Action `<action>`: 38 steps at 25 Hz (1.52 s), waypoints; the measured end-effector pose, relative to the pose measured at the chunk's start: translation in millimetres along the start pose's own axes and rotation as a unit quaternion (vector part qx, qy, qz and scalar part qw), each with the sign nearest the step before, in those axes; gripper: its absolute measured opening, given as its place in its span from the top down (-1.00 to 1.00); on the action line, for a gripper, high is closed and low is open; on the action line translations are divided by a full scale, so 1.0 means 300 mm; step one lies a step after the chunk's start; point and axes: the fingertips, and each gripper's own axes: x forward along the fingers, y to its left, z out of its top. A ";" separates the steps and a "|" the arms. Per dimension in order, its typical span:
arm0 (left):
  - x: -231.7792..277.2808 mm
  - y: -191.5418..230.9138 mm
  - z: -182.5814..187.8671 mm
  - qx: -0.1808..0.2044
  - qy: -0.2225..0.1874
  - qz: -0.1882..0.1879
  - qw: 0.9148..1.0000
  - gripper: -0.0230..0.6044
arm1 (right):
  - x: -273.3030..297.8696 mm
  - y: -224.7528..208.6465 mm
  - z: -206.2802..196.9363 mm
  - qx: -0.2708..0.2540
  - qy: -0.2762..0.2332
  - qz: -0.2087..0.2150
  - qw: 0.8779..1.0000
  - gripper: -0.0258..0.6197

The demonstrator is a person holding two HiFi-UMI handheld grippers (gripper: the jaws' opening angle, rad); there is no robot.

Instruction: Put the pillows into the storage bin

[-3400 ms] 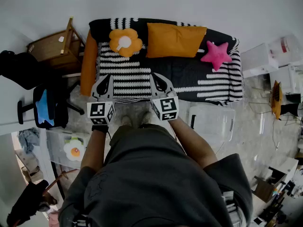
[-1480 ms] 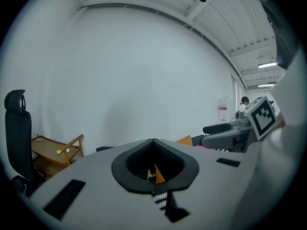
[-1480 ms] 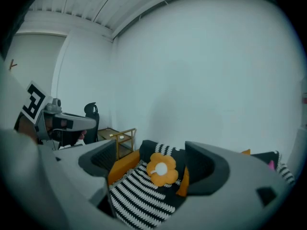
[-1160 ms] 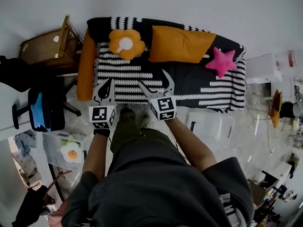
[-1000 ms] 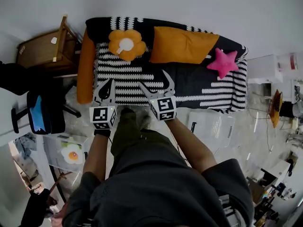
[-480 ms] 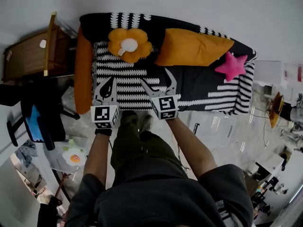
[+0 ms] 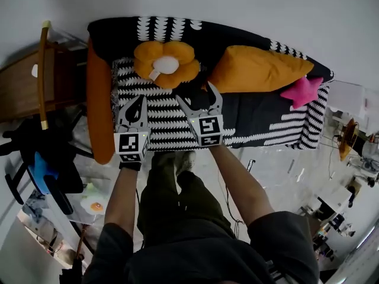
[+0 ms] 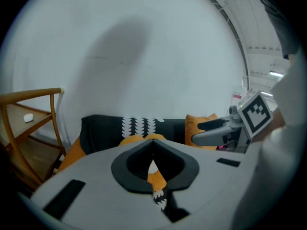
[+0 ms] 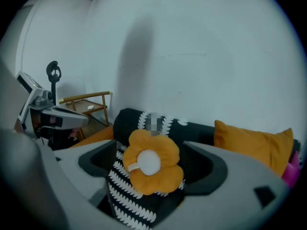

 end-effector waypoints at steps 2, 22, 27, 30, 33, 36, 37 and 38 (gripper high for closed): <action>0.065 0.049 -0.029 -0.003 0.004 0.000 1.000 0.93 | 0.082 -0.020 -0.021 0.002 0.007 -0.004 1.000 -0.42; 0.411 0.307 -0.308 -0.019 0.030 -0.003 0.999 0.93 | 0.751 -0.251 -0.217 -0.027 0.052 -0.020 0.998 -0.41; 0.384 0.313 -0.373 -0.025 0.045 0.000 0.999 0.93 | 0.765 -0.258 -0.218 -0.042 0.046 -0.029 0.998 0.10; 0.365 0.310 -0.392 -0.024 0.050 -0.002 0.998 0.93 | 0.735 -0.246 -0.231 -0.046 0.050 -0.044 0.997 0.40; 0.359 0.291 -0.364 -0.013 0.046 -0.008 0.999 0.93 | 0.694 -0.244 -0.222 -0.038 0.052 -0.049 0.997 0.54; 0.341 0.256 -0.313 -0.002 0.040 -0.013 0.999 0.93 | 0.613 -0.199 -0.171 -0.059 0.039 -0.039 0.997 0.64; 0.327 0.244 -0.298 0.001 0.038 -0.013 0.999 0.93 | 0.577 -0.177 -0.153 -0.068 0.033 -0.037 0.996 0.64; 0.313 0.230 -0.283 0.004 0.036 -0.013 0.999 0.93 | 0.539 -0.160 -0.134 -0.072 0.026 -0.037 0.996 0.64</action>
